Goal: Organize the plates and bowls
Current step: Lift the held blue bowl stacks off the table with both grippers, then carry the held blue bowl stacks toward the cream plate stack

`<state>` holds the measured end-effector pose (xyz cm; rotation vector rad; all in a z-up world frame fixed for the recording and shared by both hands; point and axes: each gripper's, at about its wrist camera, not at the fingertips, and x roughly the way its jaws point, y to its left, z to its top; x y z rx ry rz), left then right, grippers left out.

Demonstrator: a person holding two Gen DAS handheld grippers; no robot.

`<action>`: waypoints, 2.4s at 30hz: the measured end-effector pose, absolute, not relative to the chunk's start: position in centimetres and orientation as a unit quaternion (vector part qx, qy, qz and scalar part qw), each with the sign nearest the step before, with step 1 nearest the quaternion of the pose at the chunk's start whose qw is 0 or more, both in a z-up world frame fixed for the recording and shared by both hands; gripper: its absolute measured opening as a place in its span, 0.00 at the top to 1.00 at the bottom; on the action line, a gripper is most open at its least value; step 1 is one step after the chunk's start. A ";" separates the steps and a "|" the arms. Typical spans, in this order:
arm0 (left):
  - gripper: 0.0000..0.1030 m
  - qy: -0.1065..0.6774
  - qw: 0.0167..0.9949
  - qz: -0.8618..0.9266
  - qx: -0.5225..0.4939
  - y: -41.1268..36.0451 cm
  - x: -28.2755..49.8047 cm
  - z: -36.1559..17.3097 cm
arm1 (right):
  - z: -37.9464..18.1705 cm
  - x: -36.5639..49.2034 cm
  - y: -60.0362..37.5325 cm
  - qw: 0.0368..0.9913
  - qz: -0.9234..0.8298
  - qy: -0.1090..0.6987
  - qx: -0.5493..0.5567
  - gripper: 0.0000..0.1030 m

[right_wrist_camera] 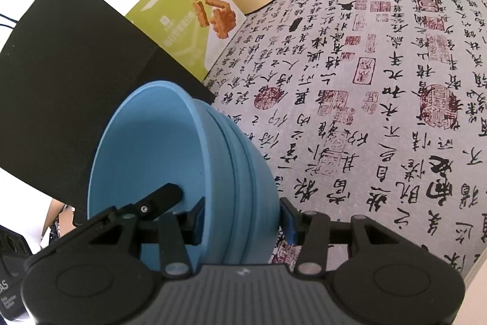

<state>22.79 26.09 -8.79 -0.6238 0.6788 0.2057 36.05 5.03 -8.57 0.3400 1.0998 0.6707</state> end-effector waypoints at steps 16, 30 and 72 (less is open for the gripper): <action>0.61 0.310 0.902 0.093 -0.286 23.8 21.1 -6.3 | -6.4 34.2 2.9 0.794 0.319 0.490 0.167 0.54; 0.61 0.296 0.912 0.085 -0.271 21.3 19.7 -4.3 | -4.9 32.6 0.3 0.801 0.322 0.470 0.183 0.54; 0.61 0.275 0.933 0.038 -0.230 11.1 16.5 -0.9 | -3.2 27.7 -11.5 0.818 0.307 0.423 0.239 0.55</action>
